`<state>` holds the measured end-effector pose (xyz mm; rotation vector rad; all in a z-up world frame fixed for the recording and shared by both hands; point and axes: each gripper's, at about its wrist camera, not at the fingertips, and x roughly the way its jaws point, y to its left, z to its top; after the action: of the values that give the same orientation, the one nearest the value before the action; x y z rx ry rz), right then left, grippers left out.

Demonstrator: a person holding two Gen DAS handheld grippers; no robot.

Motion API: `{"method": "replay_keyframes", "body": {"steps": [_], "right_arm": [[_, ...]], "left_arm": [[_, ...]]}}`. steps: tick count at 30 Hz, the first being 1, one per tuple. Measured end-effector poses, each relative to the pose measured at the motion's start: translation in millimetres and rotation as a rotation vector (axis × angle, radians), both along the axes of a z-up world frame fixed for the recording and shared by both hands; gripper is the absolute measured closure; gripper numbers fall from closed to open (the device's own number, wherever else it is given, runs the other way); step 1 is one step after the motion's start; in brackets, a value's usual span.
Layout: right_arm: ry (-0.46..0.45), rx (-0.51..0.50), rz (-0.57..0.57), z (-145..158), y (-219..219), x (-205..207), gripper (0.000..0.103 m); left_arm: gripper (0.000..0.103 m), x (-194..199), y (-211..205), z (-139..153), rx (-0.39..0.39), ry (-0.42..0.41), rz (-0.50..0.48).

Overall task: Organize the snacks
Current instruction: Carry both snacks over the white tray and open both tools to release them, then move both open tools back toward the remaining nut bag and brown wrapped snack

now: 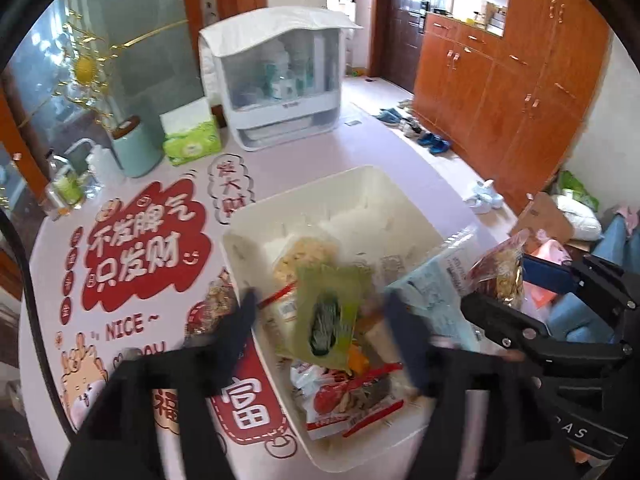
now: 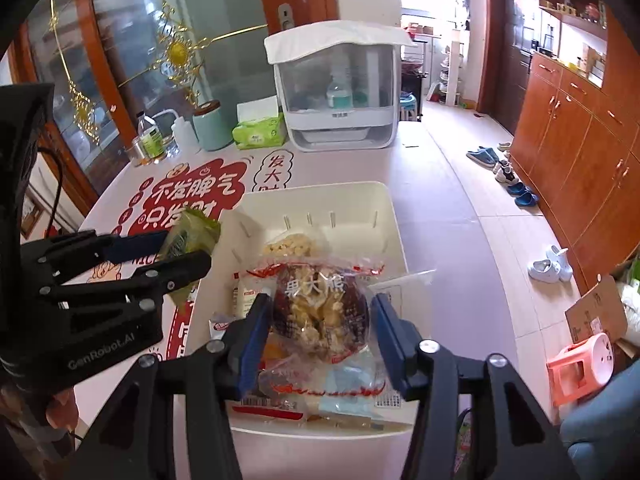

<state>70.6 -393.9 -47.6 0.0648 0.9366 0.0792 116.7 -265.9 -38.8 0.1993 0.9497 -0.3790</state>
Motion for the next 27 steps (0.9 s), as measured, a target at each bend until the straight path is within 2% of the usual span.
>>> {"method": "replay_keyframes", "body": {"steps": [2, 7, 13, 21, 27], "right_arm": [[-0.004, 0.005, 0.007, -1.4, -1.4, -0.7, 0.048], [-0.011, 0.007, 0.020, -0.3, -1.7, -2.4, 0.048], [-0.030, 0.013, 0.031, 3.3, 0.4, -9.2, 0.048], [-0.021, 0.033, 0.017, -6.5, 2.0, -22.0, 0.048], [-0.005, 0.030, 0.021, -16.3, 8.7, -34.6, 0.048]], "left_arm": [[0.022, -2.7, 3.5, 1.2, 0.017, -0.029, 0.024], [0.020, -7.5, 17.9, 2.0, -0.022, -0.008, 0.055], [0.017, -19.5, 36.5, 8.4, -0.028, -0.020, 0.092], [0.012, -32.2, 72.2, 14.1, 0.009, -0.056, 0.159], [0.012, -33.6, 111.3, 1.6, 0.010, -0.016, 0.239]]}}
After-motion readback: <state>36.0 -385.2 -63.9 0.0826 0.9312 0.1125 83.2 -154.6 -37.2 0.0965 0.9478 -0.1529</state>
